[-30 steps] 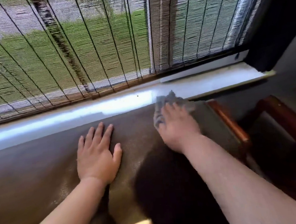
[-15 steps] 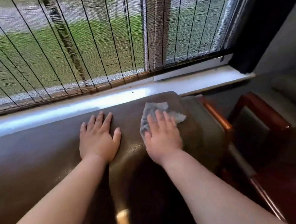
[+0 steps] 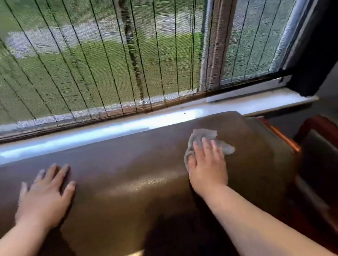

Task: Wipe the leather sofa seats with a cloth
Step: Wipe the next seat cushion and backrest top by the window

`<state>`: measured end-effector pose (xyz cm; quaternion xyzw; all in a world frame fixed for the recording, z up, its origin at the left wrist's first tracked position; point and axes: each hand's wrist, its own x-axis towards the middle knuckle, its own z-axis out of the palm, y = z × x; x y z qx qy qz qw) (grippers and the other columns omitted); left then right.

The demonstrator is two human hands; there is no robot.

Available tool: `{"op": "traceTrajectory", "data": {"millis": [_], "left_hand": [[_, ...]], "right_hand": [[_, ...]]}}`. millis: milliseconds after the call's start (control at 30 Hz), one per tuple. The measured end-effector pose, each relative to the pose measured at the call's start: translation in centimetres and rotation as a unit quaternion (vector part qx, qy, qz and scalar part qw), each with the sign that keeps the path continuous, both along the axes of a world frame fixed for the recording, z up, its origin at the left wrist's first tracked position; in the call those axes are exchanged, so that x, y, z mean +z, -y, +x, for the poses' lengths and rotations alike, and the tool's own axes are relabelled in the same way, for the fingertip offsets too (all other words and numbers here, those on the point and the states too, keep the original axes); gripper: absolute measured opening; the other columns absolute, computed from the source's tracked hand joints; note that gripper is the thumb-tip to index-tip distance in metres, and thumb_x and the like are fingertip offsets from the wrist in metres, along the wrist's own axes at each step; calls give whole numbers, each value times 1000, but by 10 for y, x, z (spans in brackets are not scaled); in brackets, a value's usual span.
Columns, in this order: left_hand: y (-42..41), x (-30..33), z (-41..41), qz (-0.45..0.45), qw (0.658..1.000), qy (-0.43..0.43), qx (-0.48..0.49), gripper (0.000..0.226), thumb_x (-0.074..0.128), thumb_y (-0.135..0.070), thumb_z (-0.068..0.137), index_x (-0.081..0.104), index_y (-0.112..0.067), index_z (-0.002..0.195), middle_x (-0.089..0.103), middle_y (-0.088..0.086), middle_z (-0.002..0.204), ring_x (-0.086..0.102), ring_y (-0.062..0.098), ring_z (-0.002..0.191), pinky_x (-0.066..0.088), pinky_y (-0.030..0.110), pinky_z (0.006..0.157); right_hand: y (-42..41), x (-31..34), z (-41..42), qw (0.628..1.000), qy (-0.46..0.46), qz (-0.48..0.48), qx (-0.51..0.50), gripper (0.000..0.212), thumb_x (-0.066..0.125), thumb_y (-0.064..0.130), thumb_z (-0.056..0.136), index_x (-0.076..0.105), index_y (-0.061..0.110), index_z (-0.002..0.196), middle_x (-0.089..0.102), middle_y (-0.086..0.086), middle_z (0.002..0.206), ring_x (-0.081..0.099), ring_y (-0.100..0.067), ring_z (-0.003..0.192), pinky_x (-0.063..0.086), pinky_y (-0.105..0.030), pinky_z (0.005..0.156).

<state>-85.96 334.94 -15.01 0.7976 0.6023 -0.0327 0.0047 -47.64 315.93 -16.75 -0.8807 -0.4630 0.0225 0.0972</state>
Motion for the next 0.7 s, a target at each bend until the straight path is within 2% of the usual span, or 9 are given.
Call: {"op": "traceTrajectory", "data": {"millis": [100,200,233,300,333,400,500,567,700], "left_hand": [[3,-8,2,18,1000,13,-19,73,20,-67,98,41,-34,160,37,0,168,34,29,154,26,57,120],[1,-11,-3,24,998,43,-38,71,20,-65,98,37,-37,162,32,-3,170,29,24,158,22,51,124],[-3,-9,-9,19,997,54,-53,65,24,-61,102,34,-39,163,27,-6,172,24,20,159,19,48,126],[-16,-2,-32,-11,992,73,-100,57,35,-51,108,27,-42,163,18,-13,172,18,12,160,14,39,130],[-24,1,-51,-22,990,70,-119,57,39,-48,109,26,-42,163,17,-15,171,19,11,160,14,36,130],[-40,2,-101,-7,993,32,-114,60,38,-51,107,25,-39,164,19,-10,173,21,18,160,19,42,129],[-45,-6,-150,4,1000,5,1,62,33,-55,107,23,-41,166,16,-5,175,19,27,160,19,54,126],[-37,-11,-150,22,999,11,24,61,31,-57,104,31,-42,163,24,-5,173,24,28,158,20,56,124],[-35,-13,-149,30,998,53,14,74,19,-64,92,37,-41,160,30,-4,171,27,28,157,19,56,125]], "right_hand": [[-47,2,-109,985,7,46,164,58,26,43,107,28,28,163,17,-6,172,17,-32,159,8,-46,127],[-62,5,-182,959,-1,-57,279,60,13,47,110,-2,29,165,-15,-2,172,-14,-27,159,-10,-45,128],[-62,6,-185,954,8,-50,294,60,13,48,110,5,29,166,-9,-2,173,-8,-27,160,-2,-46,129],[-56,-1,-168,956,54,-2,290,60,25,47,106,43,23,158,31,-6,167,33,-29,154,29,-45,125],[-52,-6,-152,964,71,23,253,60,31,47,103,55,19,150,45,-7,160,45,-29,147,35,-43,121],[-41,-11,-119,987,67,-8,146,69,22,53,101,47,21,156,35,-4,166,34,-27,153,21,-42,126],[-53,-5,-133,999,21,-21,27,73,9,54,101,26,23,164,15,-5,173,10,-27,160,5,-44,130],[-76,5,-190,998,15,-10,64,69,9,52,103,14,25,166,4,-6,174,1,-29,160,0,-46,130],[-113,3,-316,966,14,-18,256,62,18,49,108,5,29,166,-7,-3,174,-9,-28,160,-14,-42,125]]}}
